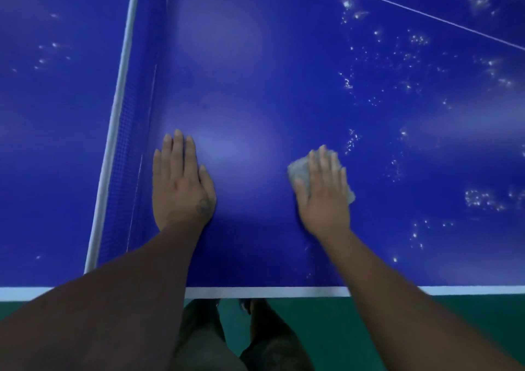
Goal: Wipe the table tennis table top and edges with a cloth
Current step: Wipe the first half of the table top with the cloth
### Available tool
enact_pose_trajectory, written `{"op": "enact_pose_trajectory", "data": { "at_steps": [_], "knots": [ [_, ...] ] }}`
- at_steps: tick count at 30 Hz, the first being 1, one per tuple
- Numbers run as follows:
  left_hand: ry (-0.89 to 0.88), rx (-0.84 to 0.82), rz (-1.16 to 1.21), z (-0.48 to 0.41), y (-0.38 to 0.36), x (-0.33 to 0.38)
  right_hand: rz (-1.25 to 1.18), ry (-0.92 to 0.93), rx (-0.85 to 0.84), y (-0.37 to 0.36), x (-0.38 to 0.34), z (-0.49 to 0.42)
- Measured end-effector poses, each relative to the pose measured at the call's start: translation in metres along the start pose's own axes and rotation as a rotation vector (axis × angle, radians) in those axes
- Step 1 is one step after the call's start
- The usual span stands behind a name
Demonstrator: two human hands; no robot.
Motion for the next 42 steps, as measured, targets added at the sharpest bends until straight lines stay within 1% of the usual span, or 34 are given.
{"op": "enact_pose_trajectory", "data": {
  "at_steps": [3, 5, 7, 11, 14, 17, 19, 24, 28, 30, 33, 35, 37, 39, 42],
  "knots": [
    [0.005, -0.026, -0.023, 0.001, -0.001, 0.001, -0.028, -0.139, -0.013, 0.016, 0.006, -0.046],
    [0.003, -0.028, -0.024, 0.001, -0.001, 0.001, -0.023, -0.134, -0.015, 0.019, -0.008, -0.056],
    [0.005, -0.026, -0.017, 0.001, 0.001, 0.002, -0.014, -0.058, -0.012, 0.014, -0.032, -0.041],
    [0.028, -0.045, -0.044, 0.002, 0.002, 0.003, 0.001, 0.126, 0.007, -0.02, -0.065, 0.04],
    [0.045, -0.093, -0.083, 0.002, 0.002, 0.005, -0.008, 0.209, 0.011, -0.044, -0.05, 0.101],
    [0.073, -0.078, -0.102, 0.009, 0.001, 0.013, 0.019, 0.236, -0.014, -0.049, -0.01, 0.121],
    [0.138, -0.066, -0.113, 0.019, -0.003, 0.029, 0.023, 0.184, -0.012, -0.043, 0.018, 0.11],
    [0.278, -0.076, -0.201, 0.035, -0.021, 0.074, -0.006, -0.013, 0.002, -0.021, 0.073, 0.053],
    [0.371, -0.037, -0.22, 0.028, -0.032, 0.091, -0.008, -0.064, 0.038, -0.019, 0.072, 0.045],
    [0.378, -0.03, -0.215, 0.023, -0.034, 0.093, -0.031, -0.001, 0.071, -0.027, 0.056, 0.067],
    [0.368, -0.035, -0.207, 0.018, -0.035, 0.091, -0.06, 0.169, 0.08, -0.049, 0.035, 0.117],
    [0.352, -0.028, -0.199, 0.013, -0.036, 0.092, -0.042, 0.283, 0.047, -0.059, 0.038, 0.137],
    [0.352, -0.017, -0.19, 0.011, -0.037, 0.092, -0.022, 0.377, 0.033, -0.06, 0.055, 0.136],
    [0.358, -0.012, -0.185, 0.011, -0.037, 0.091, 0.002, 0.404, 0.04, -0.055, 0.079, 0.12],
    [0.362, 0.003, -0.181, 0.011, -0.039, 0.09, 0.015, 0.314, 0.089, -0.038, 0.111, 0.074]
  ]
}}
Point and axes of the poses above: each hand's wrist, its own z-axis away from the middle knuckle, its own y-axis out of the back of the hand, x = y × z, the point moved 1 cm from there along -z, towards the middle knuckle, and after that the axes turned 2 degrees about -x, right-handed, at the moved point
